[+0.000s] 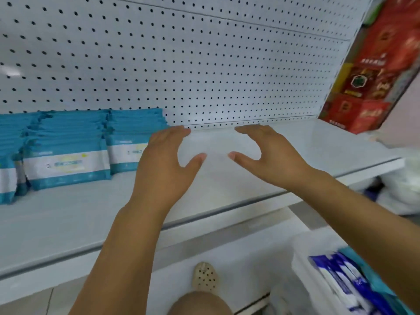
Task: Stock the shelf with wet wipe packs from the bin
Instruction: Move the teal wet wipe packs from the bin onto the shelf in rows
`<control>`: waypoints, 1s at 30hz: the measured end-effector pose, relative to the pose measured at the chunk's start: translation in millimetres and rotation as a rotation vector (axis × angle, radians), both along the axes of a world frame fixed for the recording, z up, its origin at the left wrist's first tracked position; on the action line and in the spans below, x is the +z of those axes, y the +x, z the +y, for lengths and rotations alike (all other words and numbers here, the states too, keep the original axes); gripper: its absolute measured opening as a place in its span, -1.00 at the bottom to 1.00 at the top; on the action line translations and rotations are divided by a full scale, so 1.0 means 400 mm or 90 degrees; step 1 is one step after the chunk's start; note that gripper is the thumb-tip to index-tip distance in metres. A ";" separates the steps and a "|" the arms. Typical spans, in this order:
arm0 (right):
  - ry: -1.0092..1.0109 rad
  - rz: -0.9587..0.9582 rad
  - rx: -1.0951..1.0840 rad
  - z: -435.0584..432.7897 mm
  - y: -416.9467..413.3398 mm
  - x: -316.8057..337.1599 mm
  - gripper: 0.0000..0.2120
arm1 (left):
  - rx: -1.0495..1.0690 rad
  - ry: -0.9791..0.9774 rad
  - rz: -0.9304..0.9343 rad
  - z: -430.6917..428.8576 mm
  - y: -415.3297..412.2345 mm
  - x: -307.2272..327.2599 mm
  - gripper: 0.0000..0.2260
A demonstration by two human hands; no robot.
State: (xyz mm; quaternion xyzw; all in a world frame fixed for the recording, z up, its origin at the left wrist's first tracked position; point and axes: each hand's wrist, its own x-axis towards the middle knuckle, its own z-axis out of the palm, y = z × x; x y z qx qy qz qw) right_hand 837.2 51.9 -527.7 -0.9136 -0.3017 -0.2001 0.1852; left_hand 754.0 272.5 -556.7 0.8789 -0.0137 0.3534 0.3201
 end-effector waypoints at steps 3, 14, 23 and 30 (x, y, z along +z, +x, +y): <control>0.024 0.019 -0.041 -0.131 -0.014 -0.015 -0.49 | -0.081 0.025 0.021 -0.127 0.024 -0.017 -0.51; 0.020 0.128 -0.292 -0.597 -0.169 -0.155 -0.58 | -0.373 0.045 0.142 -0.484 0.014 -0.136 -0.52; -0.058 0.394 -0.517 -0.890 -0.213 -0.399 -0.55 | -0.466 0.162 0.391 -0.602 0.040 -0.279 -0.42; -0.113 0.492 -0.542 -0.932 -0.190 -0.561 -0.28 | -0.441 0.225 0.557 -0.622 0.110 -0.338 -0.28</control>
